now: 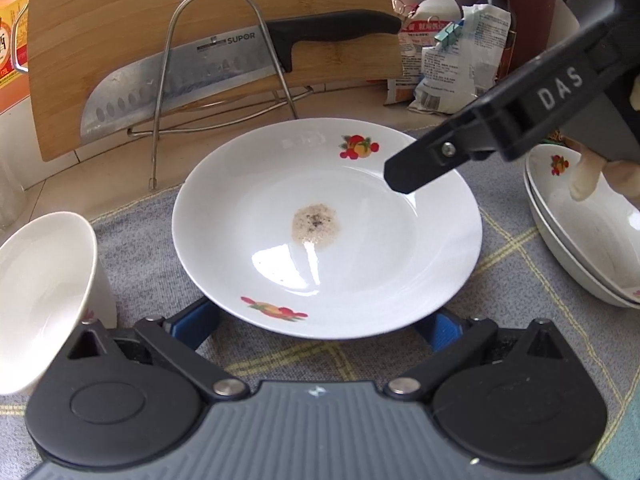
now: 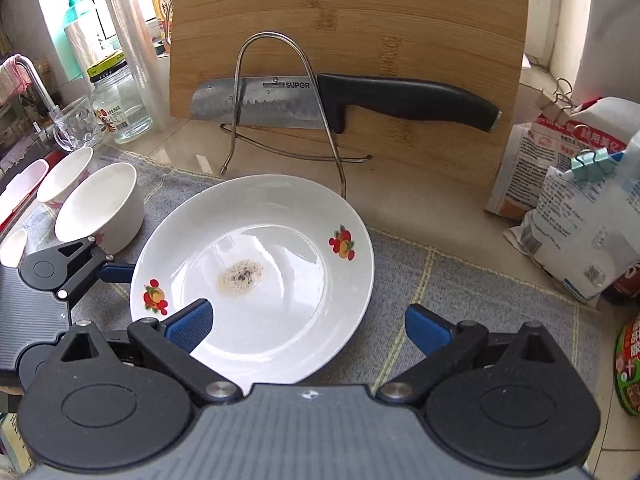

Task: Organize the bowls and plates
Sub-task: 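Grip the rim of the stained white plate with the right tool, then lift the stained plate by its rim with the right tool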

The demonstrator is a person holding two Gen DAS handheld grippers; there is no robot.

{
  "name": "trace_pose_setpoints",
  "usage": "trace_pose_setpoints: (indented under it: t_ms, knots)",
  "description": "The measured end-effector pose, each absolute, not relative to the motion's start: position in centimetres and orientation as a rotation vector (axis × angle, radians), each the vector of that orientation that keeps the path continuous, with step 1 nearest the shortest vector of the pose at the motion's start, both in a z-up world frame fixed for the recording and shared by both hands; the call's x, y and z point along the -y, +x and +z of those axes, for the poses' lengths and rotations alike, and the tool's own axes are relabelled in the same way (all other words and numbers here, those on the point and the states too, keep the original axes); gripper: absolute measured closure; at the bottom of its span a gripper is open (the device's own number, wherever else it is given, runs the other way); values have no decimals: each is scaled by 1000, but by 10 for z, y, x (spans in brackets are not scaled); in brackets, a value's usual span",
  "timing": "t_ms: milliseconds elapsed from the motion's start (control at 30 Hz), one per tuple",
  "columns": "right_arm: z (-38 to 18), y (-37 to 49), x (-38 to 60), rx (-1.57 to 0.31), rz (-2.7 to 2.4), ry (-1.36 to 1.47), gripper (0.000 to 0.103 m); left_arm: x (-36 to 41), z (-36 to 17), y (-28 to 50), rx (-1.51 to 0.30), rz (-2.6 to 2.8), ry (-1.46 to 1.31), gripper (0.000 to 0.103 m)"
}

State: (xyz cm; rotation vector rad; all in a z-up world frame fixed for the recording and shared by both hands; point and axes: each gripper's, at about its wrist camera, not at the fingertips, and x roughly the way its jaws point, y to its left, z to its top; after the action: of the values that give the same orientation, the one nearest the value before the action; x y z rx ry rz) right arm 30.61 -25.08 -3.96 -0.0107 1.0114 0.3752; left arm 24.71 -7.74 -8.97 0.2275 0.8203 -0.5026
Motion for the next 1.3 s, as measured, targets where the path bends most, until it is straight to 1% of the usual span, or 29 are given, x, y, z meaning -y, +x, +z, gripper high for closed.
trace_pose_setpoints:
  t_ms: [233, 567, 1033, 1300]
  knots:
    - [-65, 351, 250, -1112, 447, 40, 0, 75, -91, 244, -799, -510, 224, 0]
    - [-75, 384, 232, -1141, 569, 55, 0, 72, -92, 239, -777, -525, 225, 0]
    - [-76, 400, 235, -1174, 650, 87, 0, 70, -93, 233, -753, -555, 236, 0]
    - [-74, 405, 231, -1222, 671, 40, 0, 69, -91, 231, -742, -573, 243, 0]
